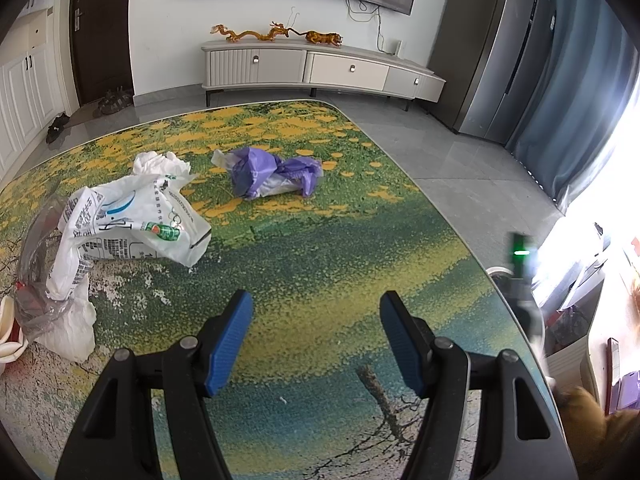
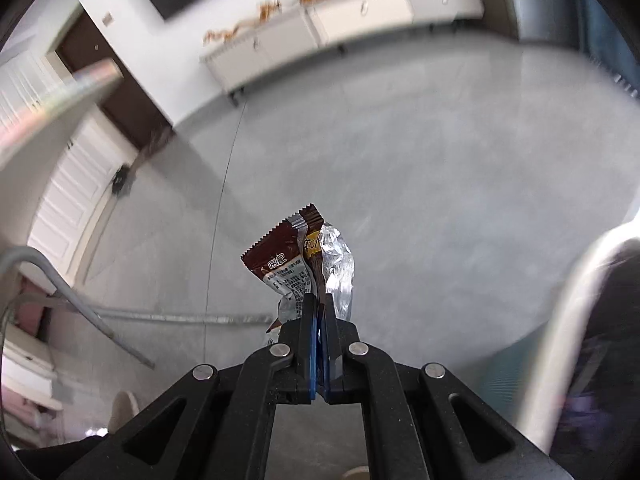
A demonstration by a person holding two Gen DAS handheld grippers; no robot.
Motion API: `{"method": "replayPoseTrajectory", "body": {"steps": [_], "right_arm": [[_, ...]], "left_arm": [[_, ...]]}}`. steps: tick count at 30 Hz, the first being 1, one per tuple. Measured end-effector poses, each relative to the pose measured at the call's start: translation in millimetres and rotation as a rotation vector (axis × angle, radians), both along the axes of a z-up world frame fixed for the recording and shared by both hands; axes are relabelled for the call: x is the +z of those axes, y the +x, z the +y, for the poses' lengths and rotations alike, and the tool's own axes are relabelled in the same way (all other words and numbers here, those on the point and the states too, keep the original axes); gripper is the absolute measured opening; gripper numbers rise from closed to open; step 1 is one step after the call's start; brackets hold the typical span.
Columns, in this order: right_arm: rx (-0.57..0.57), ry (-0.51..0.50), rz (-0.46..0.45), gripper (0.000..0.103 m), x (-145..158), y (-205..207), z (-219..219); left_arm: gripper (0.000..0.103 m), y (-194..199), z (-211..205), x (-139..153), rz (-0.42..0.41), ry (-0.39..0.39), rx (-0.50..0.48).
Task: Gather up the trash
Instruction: 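Carry the red snack bag over the white bin and open the right tool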
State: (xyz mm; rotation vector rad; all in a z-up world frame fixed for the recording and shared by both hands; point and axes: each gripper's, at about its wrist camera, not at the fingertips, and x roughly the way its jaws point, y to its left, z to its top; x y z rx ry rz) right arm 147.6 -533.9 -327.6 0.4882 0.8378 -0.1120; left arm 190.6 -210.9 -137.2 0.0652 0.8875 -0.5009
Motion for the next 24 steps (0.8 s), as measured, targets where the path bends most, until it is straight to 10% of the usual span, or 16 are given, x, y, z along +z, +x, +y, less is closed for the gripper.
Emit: {"method": "replayPoseTrajectory", "body": {"steps": [5, 12, 15, 24], "right_arm": [[-0.164, -0.135, 0.002, 0.002, 49.5, -71.1, -29.5], [-0.350, -0.251, 0.163, 0.008, 32.8, -119.3, -52.4], [-0.404, -0.281, 0.158, 0.061, 25.4, -123.0, -56.9], [-0.430, -0.151, 0.092, 0.064, -20.4, -78.0, -82.6]], "left_arm": [[0.064, 0.2, 2.0, 0.4, 0.006, -0.016, 0.003], [0.064, 0.0, 5.1, 1.6, 0.012, -0.036, 0.005], [0.064, -0.8, 5.7, 2.0, 0.013, -0.039, 0.007], [0.065, -0.5, 6.2, 1.7, 0.013, -0.038, 0.005]]}}
